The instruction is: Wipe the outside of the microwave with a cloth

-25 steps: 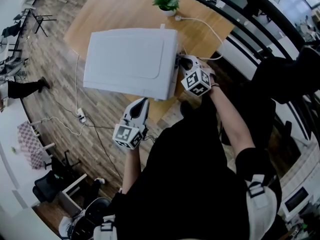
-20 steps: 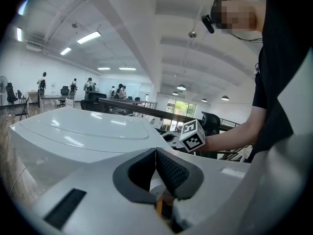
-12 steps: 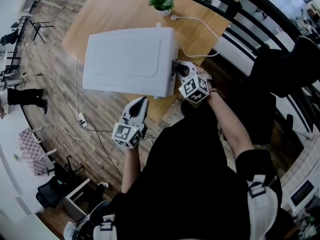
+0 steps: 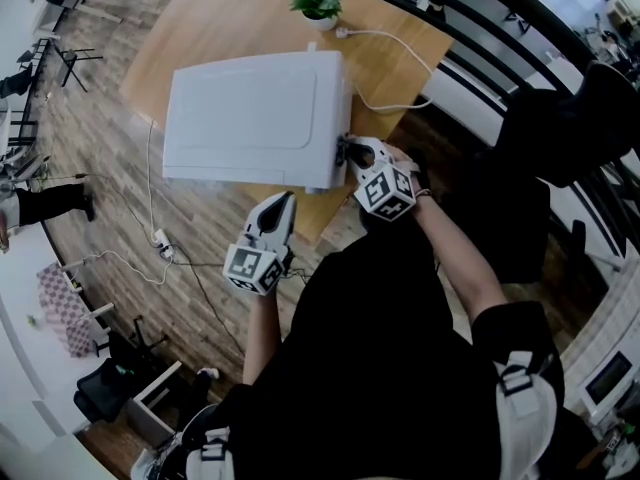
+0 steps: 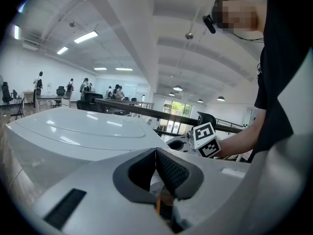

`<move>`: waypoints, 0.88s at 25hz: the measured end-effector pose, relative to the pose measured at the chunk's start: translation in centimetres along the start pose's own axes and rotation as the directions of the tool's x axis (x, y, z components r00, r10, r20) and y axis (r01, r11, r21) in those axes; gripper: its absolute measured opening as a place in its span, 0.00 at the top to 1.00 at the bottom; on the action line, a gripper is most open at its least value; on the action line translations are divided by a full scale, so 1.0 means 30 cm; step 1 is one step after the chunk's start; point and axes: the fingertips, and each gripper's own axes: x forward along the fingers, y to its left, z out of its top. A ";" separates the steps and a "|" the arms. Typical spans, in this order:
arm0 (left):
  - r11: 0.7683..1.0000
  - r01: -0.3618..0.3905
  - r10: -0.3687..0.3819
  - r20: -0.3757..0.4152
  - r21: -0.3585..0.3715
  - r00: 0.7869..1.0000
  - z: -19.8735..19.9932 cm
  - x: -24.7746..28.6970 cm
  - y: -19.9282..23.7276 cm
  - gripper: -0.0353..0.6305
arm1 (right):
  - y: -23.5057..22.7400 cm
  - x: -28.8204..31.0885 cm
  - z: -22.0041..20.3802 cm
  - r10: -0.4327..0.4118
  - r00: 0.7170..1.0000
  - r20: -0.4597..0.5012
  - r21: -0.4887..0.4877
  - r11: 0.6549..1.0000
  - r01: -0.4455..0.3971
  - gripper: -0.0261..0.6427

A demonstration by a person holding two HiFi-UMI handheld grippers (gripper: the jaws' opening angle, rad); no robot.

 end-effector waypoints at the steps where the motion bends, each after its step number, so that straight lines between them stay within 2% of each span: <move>1: 1.000 0.002 -0.002 0.001 0.001 1.000 -0.001 0.001 -0.001 0.94 | 0.010 -0.005 -0.001 0.003 1.000 0.002 0.001 1.000 -0.003 0.92; 15: 1.000 0.019 -0.019 -0.004 0.008 1.000 -0.016 -0.003 -0.026 0.94 | 0.134 -0.060 0.016 0.043 0.998 0.044 0.015 0.999 -0.044 0.92; 20: 1.000 0.006 -0.006 -0.010 -0.004 1.000 -0.016 -0.010 -0.020 0.94 | 0.188 -0.044 -0.043 0.102 0.994 0.032 0.125 0.987 -0.105 0.92; 22: 1.000 0.005 -0.005 -0.009 -0.002 1.000 -0.024 -0.015 -0.017 0.94 | 0.212 -0.034 -0.076 0.124 0.992 0.010 0.138 0.983 -0.124 0.92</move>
